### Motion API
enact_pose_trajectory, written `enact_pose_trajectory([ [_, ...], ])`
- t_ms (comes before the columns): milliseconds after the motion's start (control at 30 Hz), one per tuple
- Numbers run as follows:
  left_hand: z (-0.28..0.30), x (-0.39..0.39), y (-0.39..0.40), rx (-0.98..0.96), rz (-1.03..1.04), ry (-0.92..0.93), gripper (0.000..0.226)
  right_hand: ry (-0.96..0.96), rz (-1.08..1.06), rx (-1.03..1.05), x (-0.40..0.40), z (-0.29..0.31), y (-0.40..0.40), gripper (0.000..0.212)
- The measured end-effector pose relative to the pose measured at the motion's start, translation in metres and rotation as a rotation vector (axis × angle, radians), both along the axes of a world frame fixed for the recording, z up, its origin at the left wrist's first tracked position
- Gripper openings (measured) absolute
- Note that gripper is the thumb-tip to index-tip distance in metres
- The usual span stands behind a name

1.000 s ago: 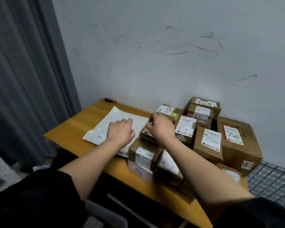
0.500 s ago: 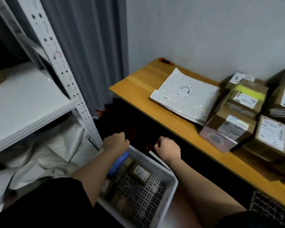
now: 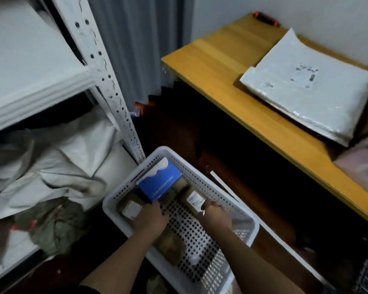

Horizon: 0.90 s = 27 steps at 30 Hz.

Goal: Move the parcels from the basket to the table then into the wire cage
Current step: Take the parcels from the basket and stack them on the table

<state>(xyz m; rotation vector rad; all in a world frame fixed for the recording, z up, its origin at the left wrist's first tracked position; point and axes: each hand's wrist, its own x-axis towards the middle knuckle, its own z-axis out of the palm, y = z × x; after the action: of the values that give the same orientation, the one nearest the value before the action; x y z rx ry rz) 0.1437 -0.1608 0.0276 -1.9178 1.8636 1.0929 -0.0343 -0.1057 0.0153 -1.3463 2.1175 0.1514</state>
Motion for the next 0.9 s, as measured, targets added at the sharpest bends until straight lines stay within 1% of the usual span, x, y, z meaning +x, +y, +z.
enact_pose_trajectory([
  [100,-0.065,-0.006,-0.005,0.076,0.230,0.137,0.046,-0.030,0.034,0.027,-0.004,-0.059,-0.014,0.046],
  [200,-0.127,-0.012,-0.013,0.049,0.443,0.322,0.046,-0.067,0.026,0.001,-0.008,-0.128,-0.038,0.056],
  [267,-0.161,-0.016,-0.024,0.023,0.609,0.417,0.051,-0.094,-0.009,-0.038,-0.008,-0.168,-0.059,0.058],
  [300,-0.180,-0.016,-0.030,0.003,0.677,0.439,0.054,-0.111,-0.022,-0.060,-0.007,-0.187,-0.070,0.057],
  [400,-0.233,-0.014,-0.053,-0.041,0.835,0.416,0.066,-0.138,-0.017,-0.138,-0.003,-0.235,-0.109,0.055],
  [533,-0.289,-0.006,-0.076,-0.063,0.965,0.420,0.072,-0.258,-0.054,-0.200,0.005,-0.286,-0.156,0.073],
  [633,-0.318,-0.002,-0.085,-0.070,1.004,0.475,0.069,-0.390,-0.116,-0.241,0.010,-0.314,-0.178,0.075],
  [700,-0.331,-0.003,-0.089,-0.042,1.049,0.527,0.067,-0.445,-0.155,-0.263,0.012,-0.328,-0.189,0.075],
  [800,-0.338,-0.006,-0.092,-0.018,1.135,0.605,0.066,-0.447,-0.203,-0.267,0.015,-0.335,-0.198,0.073],
  [900,-0.323,-0.009,-0.083,-0.092,1.165,0.646,0.055,-0.433,-0.264,-0.309,0.013,-0.323,-0.186,0.066],
])
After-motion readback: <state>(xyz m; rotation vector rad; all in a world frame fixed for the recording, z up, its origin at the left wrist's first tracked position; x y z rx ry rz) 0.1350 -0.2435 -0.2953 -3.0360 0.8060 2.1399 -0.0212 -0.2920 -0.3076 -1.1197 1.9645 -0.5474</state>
